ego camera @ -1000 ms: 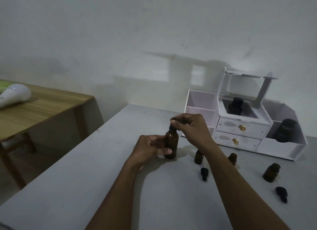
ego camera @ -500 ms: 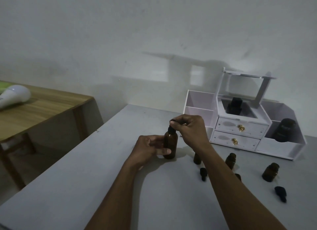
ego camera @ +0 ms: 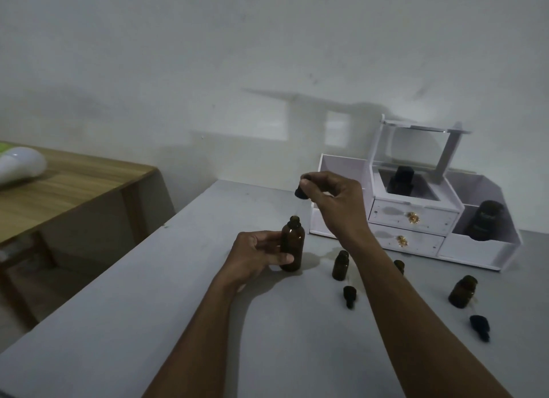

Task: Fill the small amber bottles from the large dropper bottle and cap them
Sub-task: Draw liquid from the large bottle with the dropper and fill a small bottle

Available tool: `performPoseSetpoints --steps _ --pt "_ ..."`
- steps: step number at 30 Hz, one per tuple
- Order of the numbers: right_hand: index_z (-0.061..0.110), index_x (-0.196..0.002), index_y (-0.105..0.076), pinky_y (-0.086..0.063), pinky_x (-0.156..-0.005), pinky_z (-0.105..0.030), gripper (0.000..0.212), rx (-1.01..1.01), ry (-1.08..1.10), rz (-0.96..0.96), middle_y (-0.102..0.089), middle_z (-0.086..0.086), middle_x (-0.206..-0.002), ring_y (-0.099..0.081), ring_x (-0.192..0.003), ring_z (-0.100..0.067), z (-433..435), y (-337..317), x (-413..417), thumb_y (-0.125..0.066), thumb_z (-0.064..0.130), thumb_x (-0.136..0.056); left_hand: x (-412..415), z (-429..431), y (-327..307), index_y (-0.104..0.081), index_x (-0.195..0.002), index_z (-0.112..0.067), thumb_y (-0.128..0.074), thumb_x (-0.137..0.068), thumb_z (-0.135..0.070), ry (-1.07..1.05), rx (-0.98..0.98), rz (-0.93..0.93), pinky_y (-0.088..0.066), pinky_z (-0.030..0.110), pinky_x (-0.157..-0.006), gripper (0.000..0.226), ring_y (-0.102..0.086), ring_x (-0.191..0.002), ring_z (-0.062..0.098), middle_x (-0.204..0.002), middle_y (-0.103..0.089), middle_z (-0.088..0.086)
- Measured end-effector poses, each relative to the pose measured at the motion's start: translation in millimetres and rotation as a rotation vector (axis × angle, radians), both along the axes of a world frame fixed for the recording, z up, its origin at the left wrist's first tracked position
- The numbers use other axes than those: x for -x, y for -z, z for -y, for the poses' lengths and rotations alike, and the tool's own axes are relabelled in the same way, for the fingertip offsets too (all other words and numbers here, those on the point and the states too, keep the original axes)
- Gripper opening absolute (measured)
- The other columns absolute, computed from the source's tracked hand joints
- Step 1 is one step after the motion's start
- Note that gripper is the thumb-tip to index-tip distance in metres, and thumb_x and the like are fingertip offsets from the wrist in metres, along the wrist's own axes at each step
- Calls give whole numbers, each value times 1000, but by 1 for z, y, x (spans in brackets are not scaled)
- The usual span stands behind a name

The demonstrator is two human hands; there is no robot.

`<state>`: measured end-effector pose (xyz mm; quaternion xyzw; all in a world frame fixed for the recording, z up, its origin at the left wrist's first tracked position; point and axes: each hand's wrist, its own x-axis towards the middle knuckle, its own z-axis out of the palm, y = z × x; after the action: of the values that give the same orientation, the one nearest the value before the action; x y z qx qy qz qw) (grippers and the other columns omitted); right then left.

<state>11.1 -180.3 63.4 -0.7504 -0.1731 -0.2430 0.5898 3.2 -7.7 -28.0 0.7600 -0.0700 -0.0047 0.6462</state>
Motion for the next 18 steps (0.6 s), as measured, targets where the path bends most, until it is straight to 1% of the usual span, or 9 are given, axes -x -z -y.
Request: performPoseSetpoints --steps 2,4,6,8,9,11,13,16,18 --pt "13 -96 -75 -47 -68 -4 8 -13 2 23 -76 2 -80 -71 -75 2 1 -8 2 -70 16 -90 1 0 0 -72 -113 -21 -89 -63 -7 -3 6 -2 -52 19 -83 55 -69 -91 -2 -98 -75 -15" --pt "17 -97 -74 -48 -70 -4 8 -17 12 50 -75 6 -81 -71 -76 4 2 -17 4 -69 16 -91 2 1 -1 -71 -112 -23 -89 -62 -7 1 -4 3 -51 24 -89 56 -69 -92 -2 -100 -75 -14" --pt "18 -99 -73 -53 -76 -11 9 -57 13 77 -76 6 -82 -72 -79 0 7 -28 9 -69 17 -92 4 -1 -3 -69 -114 -24 -89 -61 -7 1 -11 8 -53 19 -84 59 -69 -90 -5 -100 -74 -14" --pt "23 -99 -71 -58 -81 -23 9 -100 27 110 -75 9 -84 -74 -83 -5 15 -37 16 -67 17 -93 7 -4 -9 -66 -122 -22 -91 -60 -10 -20 -7 38 -54 17 -77 68 -69 -96 2 -109 -72 -11" --pt "25 -98 -70 -60 -80 -26 10 -118 31 126 -75 11 -84 -74 -84 -5 22 -40 20 -67 17 -93 10 -5 -13 -65 -123 -24 -92 -58 -14 -60 -15 70 -54 17 -75 71 -69 -99 5 -112 -71 -11" --pt "28 -95 -69 -60 -78 -26 13 -139 24 144 -74 11 -85 -74 -85 -7 38 -43 28 -65 15 -94 21 -8 -24 -68 -116 -27 -93 -58 -18 -179 -6 144 -53 17 -73 64 -70 -94 5 -105 -72 -12" --pt "26 -97 -70 -60 -78 -26 12 -124 17 126 -75 7 -86 -74 -86 -11 57 -42 35 -65 15 -94 38 -6 -36 -72 -105 -25 -90 -61 -15 -229 58 193 -54 22 -75 48 -71 -88 7 -94 -75 -7" --pt "15 -103 -71 -60 -78 -29 12 -60 27 90 -77 0 -87 -75 -85 -16 83 -33 40 -65 13 -94 62 9 -50 -75 -97 -17 -84 -69 -10 -95 88 199 -56 30 -82 29 -73 -88 14 -90 -77 -1" --pt "16 -102 -71 -60 -78 -29 11 -52 27 45 -77 3 -85 -75 -86 -16 95 -25 41 -65 13 -93 70 27 -50 -76 -97 -15 -82 -73 -10 2 84 145 -57 27 -81 26 -73 -88 13 -90 -77 -1"
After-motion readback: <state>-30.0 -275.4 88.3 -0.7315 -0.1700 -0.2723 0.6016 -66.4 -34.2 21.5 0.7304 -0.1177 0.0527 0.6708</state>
